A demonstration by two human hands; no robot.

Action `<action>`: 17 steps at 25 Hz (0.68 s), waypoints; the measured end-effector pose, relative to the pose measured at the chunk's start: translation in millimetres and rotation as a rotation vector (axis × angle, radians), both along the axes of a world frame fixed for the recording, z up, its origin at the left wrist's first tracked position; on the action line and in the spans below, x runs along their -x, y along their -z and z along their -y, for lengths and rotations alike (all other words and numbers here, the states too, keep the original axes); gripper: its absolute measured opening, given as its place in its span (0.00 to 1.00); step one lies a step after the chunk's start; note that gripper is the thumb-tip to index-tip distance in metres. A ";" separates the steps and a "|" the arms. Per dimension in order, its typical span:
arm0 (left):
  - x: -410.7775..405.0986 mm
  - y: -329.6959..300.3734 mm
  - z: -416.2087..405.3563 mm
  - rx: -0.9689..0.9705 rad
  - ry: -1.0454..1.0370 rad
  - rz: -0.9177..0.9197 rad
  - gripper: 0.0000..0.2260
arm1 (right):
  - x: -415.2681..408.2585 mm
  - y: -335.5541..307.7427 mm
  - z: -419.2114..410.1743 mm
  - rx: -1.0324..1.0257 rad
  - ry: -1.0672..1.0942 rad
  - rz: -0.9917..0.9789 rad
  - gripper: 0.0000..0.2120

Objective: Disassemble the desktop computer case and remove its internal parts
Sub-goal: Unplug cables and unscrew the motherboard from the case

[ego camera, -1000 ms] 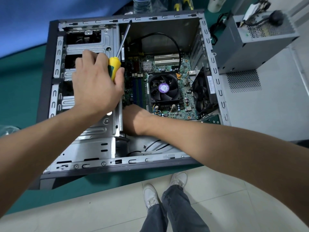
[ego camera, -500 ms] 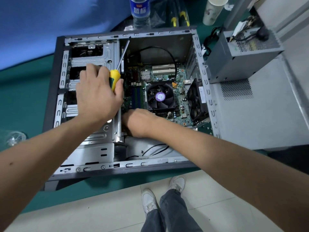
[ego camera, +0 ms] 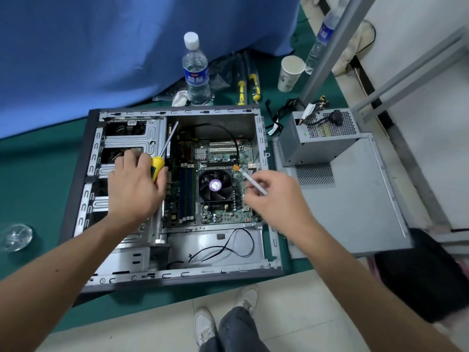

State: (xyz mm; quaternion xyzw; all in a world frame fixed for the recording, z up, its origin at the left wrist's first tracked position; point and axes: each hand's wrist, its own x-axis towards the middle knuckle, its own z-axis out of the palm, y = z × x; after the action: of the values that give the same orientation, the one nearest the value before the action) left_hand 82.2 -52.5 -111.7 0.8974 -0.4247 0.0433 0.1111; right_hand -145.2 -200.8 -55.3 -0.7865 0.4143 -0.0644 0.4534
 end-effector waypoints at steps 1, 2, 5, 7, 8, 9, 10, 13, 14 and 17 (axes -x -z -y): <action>1.4 -1.4 0.3 -0.002 0.002 -0.003 0.18 | 9.0 -1.9 14.2 -0.014 0.099 0.031 0.06; 1.9 -2.5 1.1 -0.010 0.002 -0.003 0.18 | 17.7 0.1 27.2 -0.018 0.177 0.033 0.07; 2.0 -3.6 1.9 -0.042 -0.009 0.009 0.19 | 41.7 27.8 45.9 -0.069 0.286 -0.100 0.07; 1.9 -2.9 2.0 -0.052 -0.015 0.018 0.19 | 55.2 57.9 40.8 -0.123 0.277 -0.210 0.06; 1.4 -2.6 2.0 -0.056 -0.015 0.021 0.20 | 60.3 72.4 36.6 -0.129 0.259 -0.257 0.05; 1.4 -2.2 2.0 -0.057 -0.014 0.023 0.20 | 64.1 85.5 33.1 -0.125 0.238 -0.296 0.04; 1.3 -1.7 2.2 -0.053 -0.012 0.026 0.20 | 66.2 97.2 31.2 -0.116 0.217 -0.330 0.04; 0.7 -0.4 2.0 -0.044 -0.010 0.030 0.20 | 66.6 120.5 30.1 -0.070 0.152 -0.403 0.03; 0.2 -0.4 2.0 -0.045 -0.011 0.029 0.20 | 65.6 124.4 29.4 -0.046 0.127 -0.419 0.02; 0.1 0.0 1.8 -0.038 -0.006 0.032 0.20 | 65.1 132.0 25.9 0.036 0.035 -0.441 0.02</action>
State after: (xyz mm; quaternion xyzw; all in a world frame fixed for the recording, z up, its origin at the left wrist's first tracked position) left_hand 82.1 -54.3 -111.7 0.8999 -0.4244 0.0499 0.0870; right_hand -210.4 -226.6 -187.3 -0.7822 0.5159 0.0940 0.3365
